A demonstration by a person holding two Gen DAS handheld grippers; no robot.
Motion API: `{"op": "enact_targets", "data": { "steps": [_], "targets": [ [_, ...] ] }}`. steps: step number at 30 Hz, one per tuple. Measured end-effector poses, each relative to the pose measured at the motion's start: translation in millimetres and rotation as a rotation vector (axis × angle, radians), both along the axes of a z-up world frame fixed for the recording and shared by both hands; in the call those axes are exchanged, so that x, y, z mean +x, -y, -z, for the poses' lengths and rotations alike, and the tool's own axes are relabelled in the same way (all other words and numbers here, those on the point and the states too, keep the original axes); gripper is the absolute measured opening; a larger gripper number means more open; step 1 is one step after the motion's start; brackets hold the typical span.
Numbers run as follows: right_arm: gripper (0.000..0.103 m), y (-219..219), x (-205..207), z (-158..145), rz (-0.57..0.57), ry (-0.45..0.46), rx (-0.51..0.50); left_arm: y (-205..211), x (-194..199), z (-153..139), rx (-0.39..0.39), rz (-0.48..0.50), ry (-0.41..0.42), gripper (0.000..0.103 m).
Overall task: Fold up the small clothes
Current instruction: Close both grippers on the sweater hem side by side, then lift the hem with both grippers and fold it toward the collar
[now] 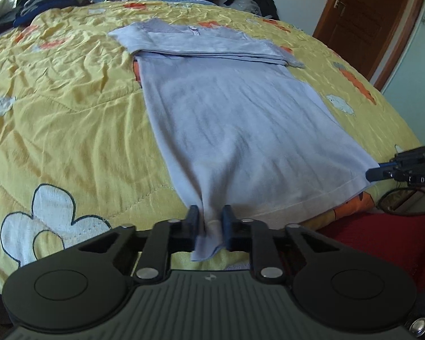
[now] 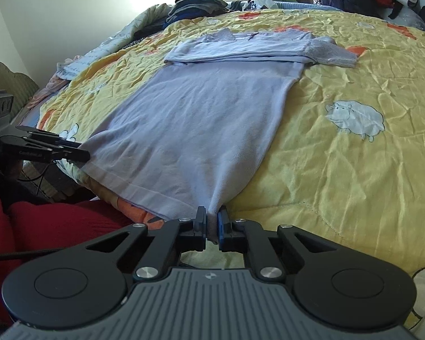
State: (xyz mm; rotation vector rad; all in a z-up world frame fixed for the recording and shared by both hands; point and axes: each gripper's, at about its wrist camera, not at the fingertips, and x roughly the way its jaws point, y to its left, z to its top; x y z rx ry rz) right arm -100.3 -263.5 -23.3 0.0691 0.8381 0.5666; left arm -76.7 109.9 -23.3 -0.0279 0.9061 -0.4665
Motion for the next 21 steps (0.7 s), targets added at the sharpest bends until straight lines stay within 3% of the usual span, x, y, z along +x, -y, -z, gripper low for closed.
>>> {"op": "enact_targets", "data": {
  "steps": [6, 14, 21],
  "targets": [
    [0.011, 9, 1, -7, 0.036, 0.031, 0.066, 10, -6, -6, 0.008, 0.009, 0.064, 0.008],
    [0.011, 4, 8, -21, 0.064, 0.118, 0.091, 13, -6, -35, -0.062, -0.017, 0.200, 0.008],
    [0.011, -3, 16, -34, 0.073, 0.183, 0.095, 8, 0, -47, -0.125, -0.066, 0.264, 0.005]
  ]
}}
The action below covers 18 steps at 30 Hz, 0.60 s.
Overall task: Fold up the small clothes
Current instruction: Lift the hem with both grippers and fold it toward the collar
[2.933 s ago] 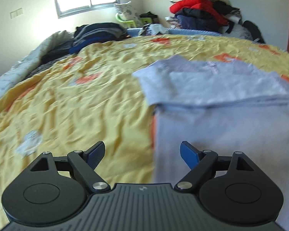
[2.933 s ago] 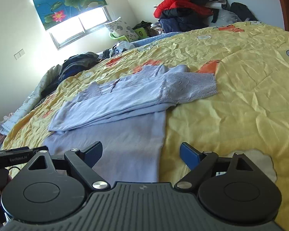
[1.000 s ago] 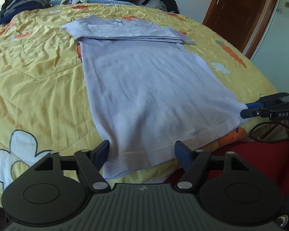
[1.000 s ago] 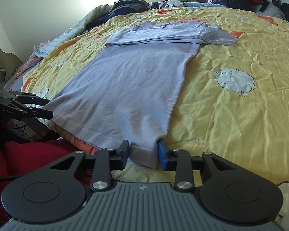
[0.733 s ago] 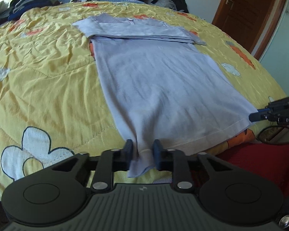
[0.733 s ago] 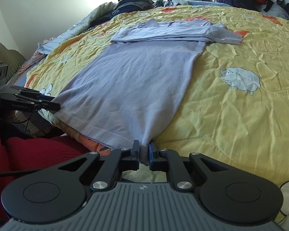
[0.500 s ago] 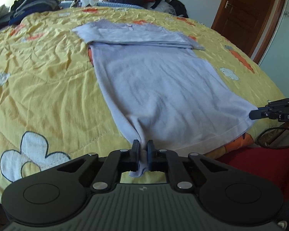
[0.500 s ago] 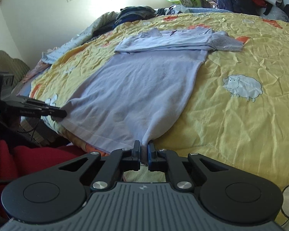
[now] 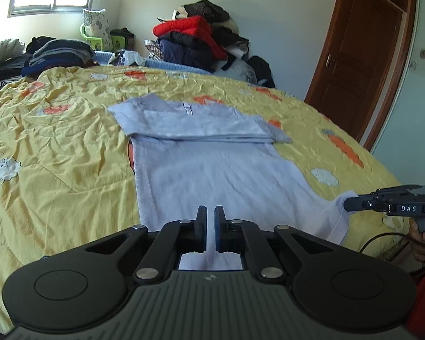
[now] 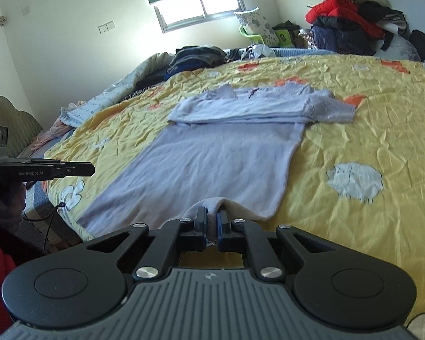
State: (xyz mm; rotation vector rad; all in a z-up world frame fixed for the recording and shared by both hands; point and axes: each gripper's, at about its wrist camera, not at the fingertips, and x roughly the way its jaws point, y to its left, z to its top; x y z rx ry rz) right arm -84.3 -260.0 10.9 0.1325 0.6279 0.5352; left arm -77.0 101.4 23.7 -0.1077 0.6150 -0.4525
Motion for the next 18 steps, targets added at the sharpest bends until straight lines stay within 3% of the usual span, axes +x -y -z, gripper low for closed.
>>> {"op": "enact_targets", "data": {
  "steps": [4, 9, 13, 14, 17, 18],
  "targets": [
    [0.011, -1, 4, -4, 0.005, 0.009, 0.004, -5, 5, 5, 0.021, -0.011, -0.061, 0.005],
    [0.011, -4, 0, -1, -0.006, 0.003, -0.027, -28, 6, 23, -0.003, 0.007, -0.262, 0.008],
    [0.011, -4, -1, 2, 0.000, -0.012, -0.029, -32, 6, 35, 0.083, -0.025, -0.342, 0.018],
    [0.011, -4, 0, 3, -0.002, -0.015, -0.030, -32, 4, 37, 0.094, -0.030, -0.344, 0.029],
    [0.011, -7, 0, 4, -0.009, -0.020, -0.036, -31, 0, 35, 0.079, -0.034, -0.304, 0.077],
    [0.012, -8, 0, 5, -0.011, -0.022, -0.036, -31, -3, 33, 0.071, -0.035, -0.275, 0.081]
  ]
}}
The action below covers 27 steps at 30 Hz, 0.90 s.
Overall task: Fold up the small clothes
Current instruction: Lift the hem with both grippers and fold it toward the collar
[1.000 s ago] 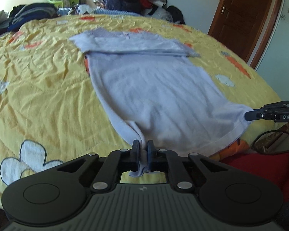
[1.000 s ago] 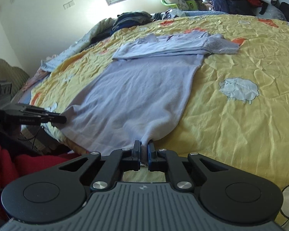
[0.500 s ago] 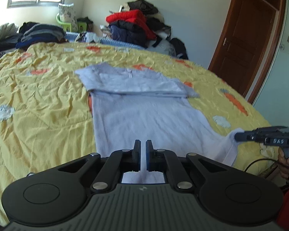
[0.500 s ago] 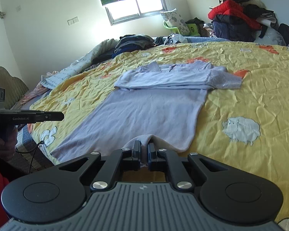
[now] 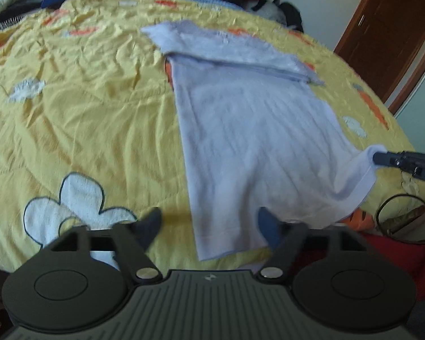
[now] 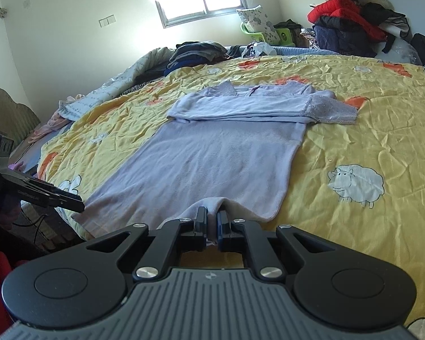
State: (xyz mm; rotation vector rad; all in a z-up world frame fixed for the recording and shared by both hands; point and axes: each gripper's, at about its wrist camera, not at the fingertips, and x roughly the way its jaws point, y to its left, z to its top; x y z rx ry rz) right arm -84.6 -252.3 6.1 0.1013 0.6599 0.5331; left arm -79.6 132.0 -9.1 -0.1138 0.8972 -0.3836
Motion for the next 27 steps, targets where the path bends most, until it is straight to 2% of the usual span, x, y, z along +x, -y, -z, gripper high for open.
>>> {"op": "enact_targets", "data": {
  "steps": [2, 6, 9, 10, 11, 12, 13, 14, 15, 17, 21, 27],
  "targets": [
    [0.012, -1, 0, 1, 0.000, -0.003, 0.000, 5, 0, -3, -0.002, 0.031, 0.009, 0.081],
    [0.012, 0, 0, 3, 0.008, -0.010, 0.004, 17, 8, 11, 0.028, 0.054, -0.067, 0.081],
    [0.012, 1, 0, 3, 0.009, -0.011, 0.004, 24, 3, 12, 0.057, 0.058, -0.033, 0.077],
    [0.012, 1, 0, 3, 0.009, -0.010, 0.004, 26, 0, 11, 0.060, 0.061, -0.022, 0.071],
    [0.012, 1, 0, 3, 0.008, -0.009, 0.004, 28, -1, 11, 0.070, 0.073, -0.015, 0.047],
    [0.012, 1, 0, 3, 0.010, -0.009, 0.006, 30, -1, 10, 0.081, 0.082, -0.023, 0.029],
    [0.012, 2, 0, 3, 0.010, -0.010, 0.008, 29, -1, 10, 0.078, 0.077, -0.030, 0.024],
    [0.012, 2, 0, 3, 0.012, -0.010, 0.009, 27, 2, 11, 0.061, 0.071, -0.045, 0.013],
    [0.012, 1, 1, 4, 0.013, -0.011, 0.008, 24, 3, 12, 0.040, 0.063, -0.058, 0.010],
    [0.012, 1, 1, 4, 0.015, -0.011, 0.008, 22, 4, 12, 0.023, 0.049, -0.064, 0.008],
    [0.012, 2, 2, 1, 0.021, -0.003, 0.012, 26, 2, 6, 0.023, 0.044, -0.025, 0.007],
    [0.012, 1, 9, -12, 0.029, 0.054, 0.038, 30, 9, -27, -0.029, 0.047, 0.124, 0.007]
  ]
}}
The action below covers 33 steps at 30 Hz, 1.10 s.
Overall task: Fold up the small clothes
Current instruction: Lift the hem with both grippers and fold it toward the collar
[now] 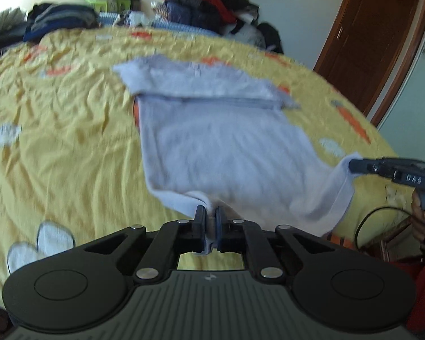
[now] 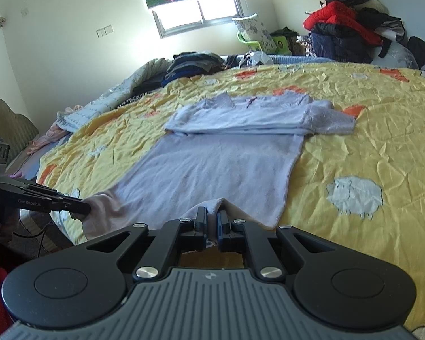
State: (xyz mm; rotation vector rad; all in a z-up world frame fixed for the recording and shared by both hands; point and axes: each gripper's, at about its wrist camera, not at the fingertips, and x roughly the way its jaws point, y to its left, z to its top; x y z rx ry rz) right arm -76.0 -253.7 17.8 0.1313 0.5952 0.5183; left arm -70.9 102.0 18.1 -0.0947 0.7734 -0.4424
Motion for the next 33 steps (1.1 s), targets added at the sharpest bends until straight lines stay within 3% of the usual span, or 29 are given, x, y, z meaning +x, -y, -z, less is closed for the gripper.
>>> {"op": "enact_targets", "data": {
  "steps": [4, 18, 25, 33],
  "targets": [
    [0.012, -2, 6, -8, 0.002, 0.038, -0.001, 4, 9, -16, -0.037, -0.020, 0.075, 0.007],
    [0.012, 5, 26, -22, 0.081, 0.124, 0.022, -4, 36, -34, -0.079, -0.153, 0.184, 0.007],
    [0.012, 6, 48, -27, 0.128, 0.176, 0.023, -3, 62, -35, -0.104, -0.212, 0.192, 0.007],
    [0.012, 7, 71, -23, 0.146, 0.167, 0.033, -3, 78, -33, -0.105, -0.237, 0.186, 0.007]
  ]
}}
